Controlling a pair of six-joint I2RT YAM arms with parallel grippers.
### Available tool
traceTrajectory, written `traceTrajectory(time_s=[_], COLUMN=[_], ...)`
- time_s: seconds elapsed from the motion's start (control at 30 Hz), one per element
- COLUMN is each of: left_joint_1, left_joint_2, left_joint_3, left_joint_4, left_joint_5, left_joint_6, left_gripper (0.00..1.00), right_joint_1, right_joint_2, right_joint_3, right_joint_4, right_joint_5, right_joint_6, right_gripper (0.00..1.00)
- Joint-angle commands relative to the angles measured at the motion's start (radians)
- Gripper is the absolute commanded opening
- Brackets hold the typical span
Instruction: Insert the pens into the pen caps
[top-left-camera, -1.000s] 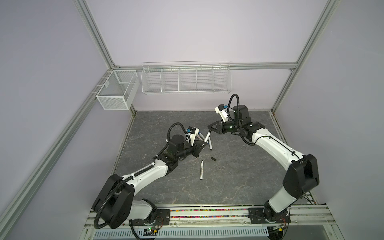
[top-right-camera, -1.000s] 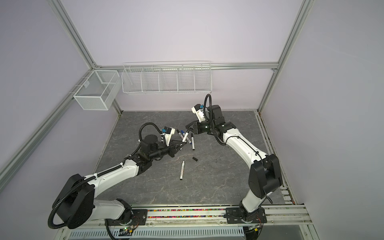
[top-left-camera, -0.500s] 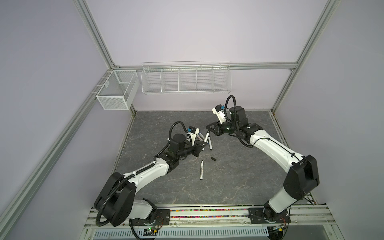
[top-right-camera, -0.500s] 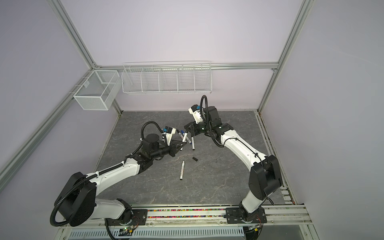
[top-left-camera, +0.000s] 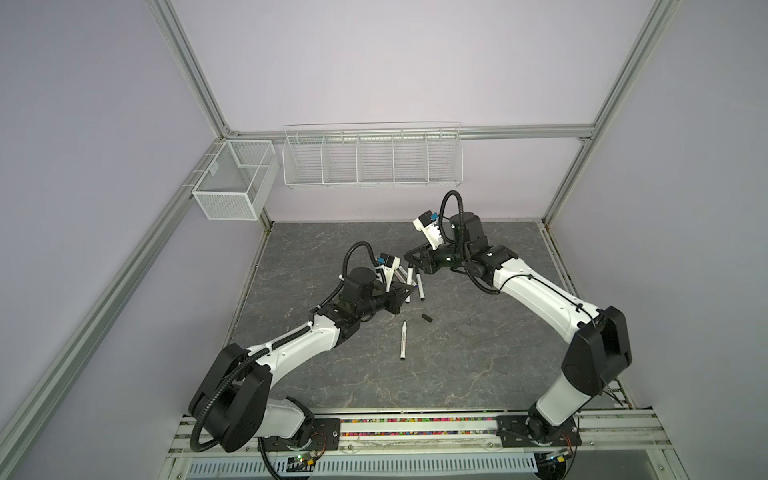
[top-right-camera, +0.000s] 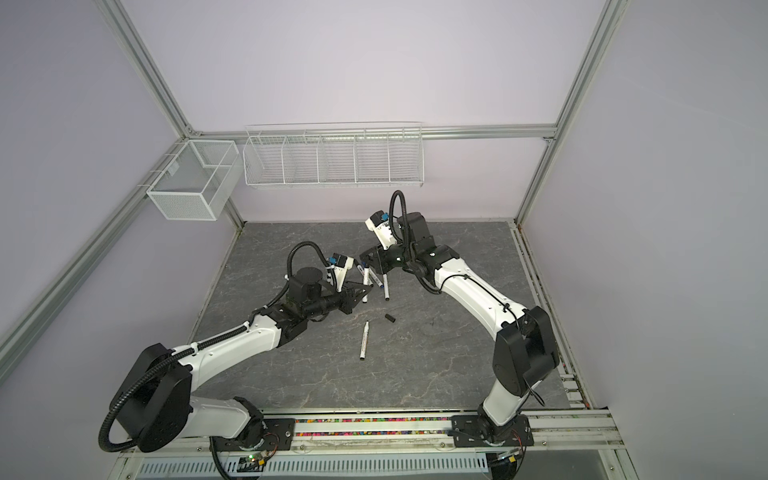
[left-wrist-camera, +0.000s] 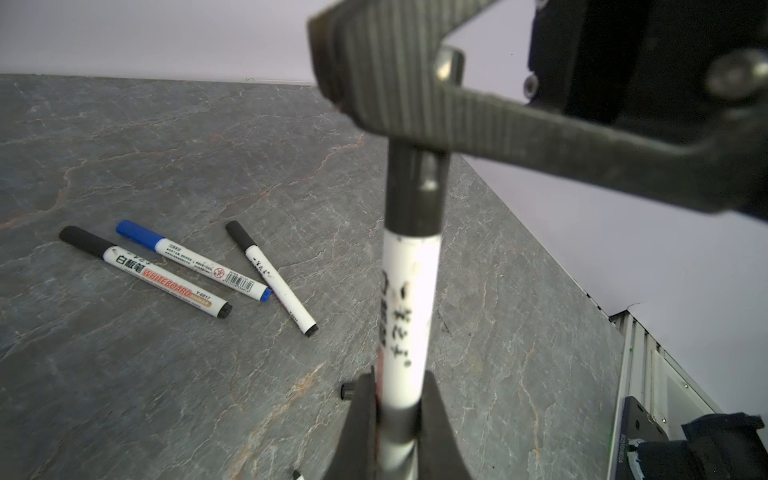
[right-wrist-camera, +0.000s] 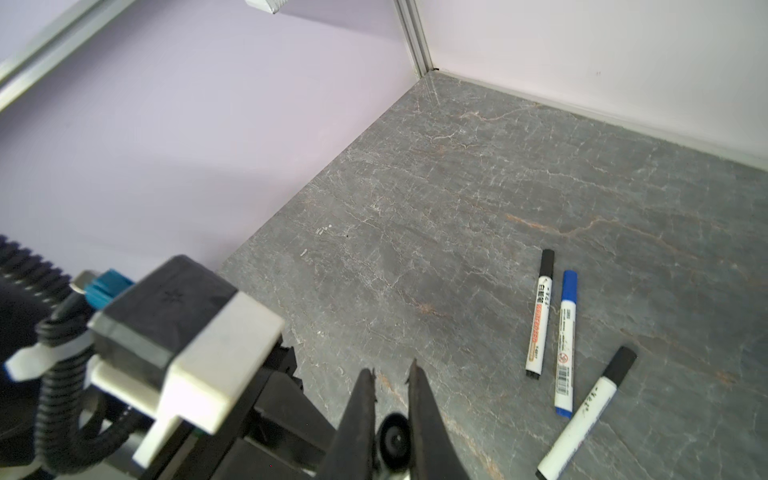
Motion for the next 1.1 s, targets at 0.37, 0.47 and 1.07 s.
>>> traceTrajectory(time_s=[0.37, 0.47, 1.07], left_joint_1=[0.116, 0.115, -0.063], left_joint_2=[-0.081, -0.075, 0.018], left_joint_3=[0.128, 0.125, -0.001], left_joint_4=[0.308, 0.312, 0.343], left_joint_5=[-0.364, -0.364, -0.375], left_joint_6=[-0.071, -0.077, -0.109], left_gripper=[0.00, 0.00, 0.00], right_joint_1=[-0.051, -0.026, -0.051], right_joint_2=[0.033, 0.033, -0.154], right_joint_3=[-0.177, -0.161, -0.110], right_joint_4=[-0.411, -0.441, -0.180], right_joint_5=[-0.111, -0.095, -0.021], right_joint_6=[0.019, -0.014, 0.101], right_gripper=[0.07, 0.08, 0.61])
